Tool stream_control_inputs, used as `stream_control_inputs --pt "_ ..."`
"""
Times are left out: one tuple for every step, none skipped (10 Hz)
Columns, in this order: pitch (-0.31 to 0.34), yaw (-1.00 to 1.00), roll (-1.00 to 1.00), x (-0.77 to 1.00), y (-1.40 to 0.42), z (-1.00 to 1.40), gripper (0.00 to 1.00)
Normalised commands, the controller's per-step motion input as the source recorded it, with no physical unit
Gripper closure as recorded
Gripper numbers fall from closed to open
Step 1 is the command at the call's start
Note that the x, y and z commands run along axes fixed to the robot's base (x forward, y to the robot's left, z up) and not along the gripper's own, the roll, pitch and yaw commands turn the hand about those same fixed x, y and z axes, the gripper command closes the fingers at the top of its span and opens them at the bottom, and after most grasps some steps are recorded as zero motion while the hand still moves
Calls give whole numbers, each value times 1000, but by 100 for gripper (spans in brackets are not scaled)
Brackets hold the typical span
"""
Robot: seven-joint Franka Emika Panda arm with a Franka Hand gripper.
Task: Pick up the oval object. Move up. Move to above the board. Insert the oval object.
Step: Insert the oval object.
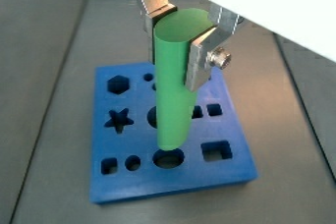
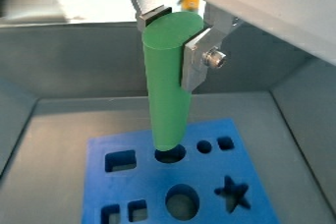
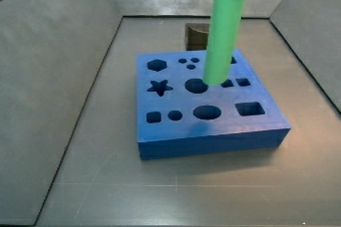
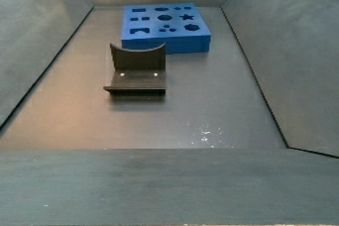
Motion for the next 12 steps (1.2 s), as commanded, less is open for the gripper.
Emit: stream_control_inputs --pt "-74 -1000 0 3 0 -191 100" --pt "-59 -1000 0 6 -6 -214 100" --pt "-51 -1000 0 6 -9 -234 100" --pt "-44 -1000 0 3 -6 -229 100" --pt "-50 -1000 0 3 -6 -231 100" --pt "-53 -1000 0 9 -6 -240 100" --pt "-47 -1000 0 6 -6 -229 100" --pt "-41 -1000 0 0 -9 -220 100" --pt "-33 -889 0 171 -29 -206 100" --pt "-11 -137 0 197 0 -17 100" --pt "-26 0 0 0 0 0 100" --pt "-90 0 -13 60 -43 -197 100"
